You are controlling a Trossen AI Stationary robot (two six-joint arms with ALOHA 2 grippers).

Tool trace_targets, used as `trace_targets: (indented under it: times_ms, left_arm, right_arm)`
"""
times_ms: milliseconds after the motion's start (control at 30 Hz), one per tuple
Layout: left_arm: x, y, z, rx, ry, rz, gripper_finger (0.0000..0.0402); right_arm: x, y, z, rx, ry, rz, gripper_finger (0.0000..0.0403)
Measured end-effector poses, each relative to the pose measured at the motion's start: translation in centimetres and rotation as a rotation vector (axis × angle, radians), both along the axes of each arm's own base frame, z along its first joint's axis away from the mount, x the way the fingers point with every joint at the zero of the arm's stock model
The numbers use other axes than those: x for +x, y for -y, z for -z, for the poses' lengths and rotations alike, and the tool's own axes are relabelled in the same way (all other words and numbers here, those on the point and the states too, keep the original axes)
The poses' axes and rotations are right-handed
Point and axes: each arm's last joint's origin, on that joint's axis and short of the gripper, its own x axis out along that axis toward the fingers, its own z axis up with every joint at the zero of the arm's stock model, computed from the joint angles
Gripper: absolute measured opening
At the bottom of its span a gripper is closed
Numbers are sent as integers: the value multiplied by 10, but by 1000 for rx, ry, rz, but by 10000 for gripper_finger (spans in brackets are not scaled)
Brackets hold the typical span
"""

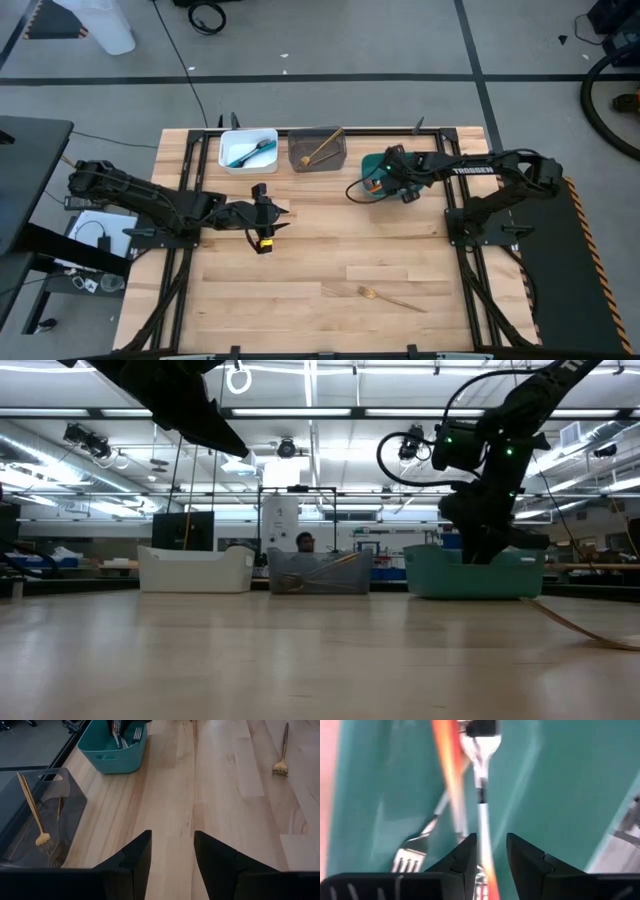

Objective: Sort silverware by color (type)
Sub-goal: Put the gold fork into the black bin

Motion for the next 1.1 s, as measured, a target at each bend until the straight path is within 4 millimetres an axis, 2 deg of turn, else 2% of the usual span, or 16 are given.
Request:
trace_targets:
  times_ms: [233, 400, 667, 900, 1100]
  left_arm:
    - [0, 0, 0, 0, 0, 0, 156]
    - [-1, 0, 1, 3, -13, -1, 156]
    - [-2, 0, 3, 7, -33, -1, 156]
    - [-2, 0, 3, 7, -32, -1, 156]
    - [-2, 0, 2, 6, -30, -1, 156]
  right_arm:
    - [11, -3, -16, -7, 48, 27, 115]
    - [15, -14, -23, 16, 38, 47, 114]
    - [26, -50, -38, 110, 84, 97, 114]
    - [27, -81, -45, 208, 156, 291, 114]
    - [28, -106, -45, 373, 216, 439, 113]
